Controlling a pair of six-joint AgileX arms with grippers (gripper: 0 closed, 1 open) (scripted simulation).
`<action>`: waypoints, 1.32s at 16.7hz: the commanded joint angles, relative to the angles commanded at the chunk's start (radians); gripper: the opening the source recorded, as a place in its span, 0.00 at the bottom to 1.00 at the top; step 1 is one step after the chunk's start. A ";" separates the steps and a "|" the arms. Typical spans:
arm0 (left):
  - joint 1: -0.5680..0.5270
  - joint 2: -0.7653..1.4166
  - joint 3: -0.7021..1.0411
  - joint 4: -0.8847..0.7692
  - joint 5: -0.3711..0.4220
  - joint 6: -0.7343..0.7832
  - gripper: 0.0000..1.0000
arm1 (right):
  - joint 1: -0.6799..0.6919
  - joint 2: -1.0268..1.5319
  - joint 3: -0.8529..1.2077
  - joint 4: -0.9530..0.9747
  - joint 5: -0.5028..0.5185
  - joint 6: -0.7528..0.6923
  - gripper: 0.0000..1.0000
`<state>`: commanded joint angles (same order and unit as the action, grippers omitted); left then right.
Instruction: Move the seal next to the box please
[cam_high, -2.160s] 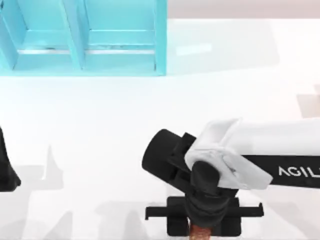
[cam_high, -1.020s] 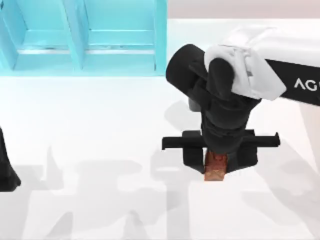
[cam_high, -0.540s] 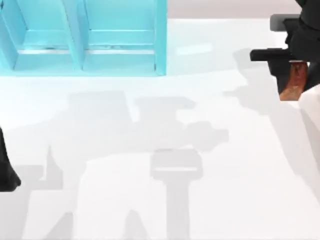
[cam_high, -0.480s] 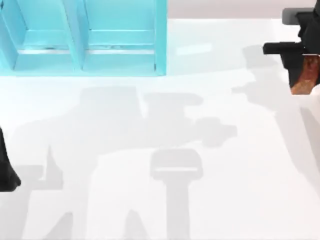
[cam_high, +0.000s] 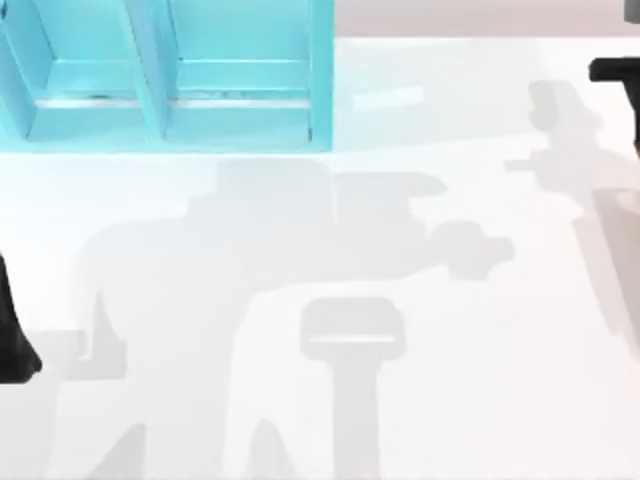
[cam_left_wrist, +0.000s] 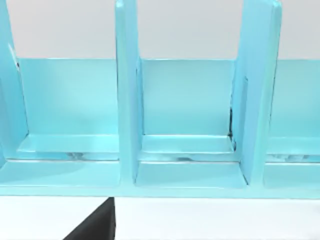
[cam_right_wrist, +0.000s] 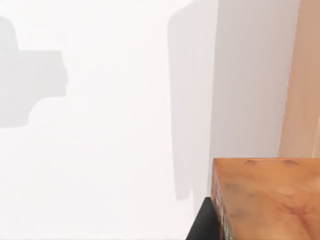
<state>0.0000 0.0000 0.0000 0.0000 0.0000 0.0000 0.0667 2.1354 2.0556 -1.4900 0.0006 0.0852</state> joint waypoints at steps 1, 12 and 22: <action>0.000 0.000 0.000 0.000 0.000 0.000 1.00 | 0.003 -0.004 -0.002 0.002 0.001 0.002 0.00; 0.000 0.000 0.000 0.000 0.000 0.000 1.00 | 0.083 0.041 -0.170 0.063 0.088 0.046 0.00; 0.000 0.000 0.000 0.000 0.000 0.000 1.00 | 0.004 -0.009 -0.272 0.262 0.000 0.004 0.00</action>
<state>0.0000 0.0000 0.0000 0.0000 0.0000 0.0000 0.0706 2.1262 1.7839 -1.2279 0.0010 0.0888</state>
